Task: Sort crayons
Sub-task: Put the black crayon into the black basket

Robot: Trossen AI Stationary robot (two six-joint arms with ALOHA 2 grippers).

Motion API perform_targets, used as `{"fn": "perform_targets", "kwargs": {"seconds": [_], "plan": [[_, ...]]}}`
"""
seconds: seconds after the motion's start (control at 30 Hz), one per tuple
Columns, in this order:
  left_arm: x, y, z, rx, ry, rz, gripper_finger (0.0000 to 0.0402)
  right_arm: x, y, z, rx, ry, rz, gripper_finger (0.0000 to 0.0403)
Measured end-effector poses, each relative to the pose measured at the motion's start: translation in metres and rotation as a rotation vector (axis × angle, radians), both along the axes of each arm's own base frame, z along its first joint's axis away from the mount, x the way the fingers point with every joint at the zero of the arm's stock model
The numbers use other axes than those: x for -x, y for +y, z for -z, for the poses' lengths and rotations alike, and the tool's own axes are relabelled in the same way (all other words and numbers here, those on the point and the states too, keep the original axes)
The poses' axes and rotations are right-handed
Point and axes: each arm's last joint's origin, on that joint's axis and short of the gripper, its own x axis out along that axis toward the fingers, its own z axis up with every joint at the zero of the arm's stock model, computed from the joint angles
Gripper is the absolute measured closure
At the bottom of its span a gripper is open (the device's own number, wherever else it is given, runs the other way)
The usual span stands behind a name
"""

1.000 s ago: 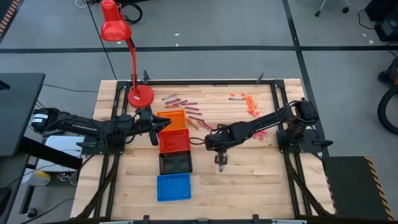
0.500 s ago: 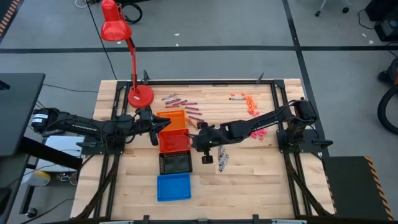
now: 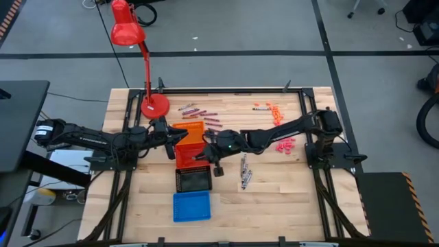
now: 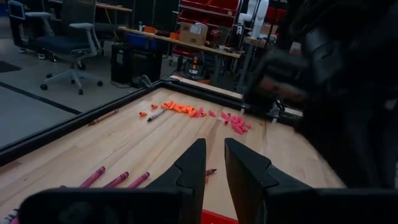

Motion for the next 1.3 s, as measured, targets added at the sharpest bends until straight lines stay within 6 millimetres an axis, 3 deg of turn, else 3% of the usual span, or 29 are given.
{"fn": "perform_targets", "kwargs": {"seconds": [0.27, 0.5, 0.77, 1.03, 1.3], "plan": [[0.000, 0.000, 0.001, 0.000, 0.009, -0.005, 0.0331, -0.013, 0.000, 0.032, -0.078, 0.053, -0.048, 0.0373], [0.000, 0.000, 0.001, 0.000, 0.007, -0.016, 0.0331, -0.017, 0.018, 0.032, -0.150, 0.083, -0.124, 0.0373], [0.000, 0.001, 0.000, 0.000, -0.003, -0.023, 0.0331, -0.014, 0.025, 0.037, -0.186, 0.150, -0.076, 0.0364], [0.000, 0.002, 0.000, 0.000, -0.003, -0.032, 0.0331, -0.020, 0.025, 0.074, -0.186, 0.234, -0.064, 0.0357], [0.000, 0.001, 0.001, 0.000, 0.008, -0.031, 0.0331, -0.020, 0.019, 0.081, -0.181, 0.266, -0.052, 0.0357]]}}
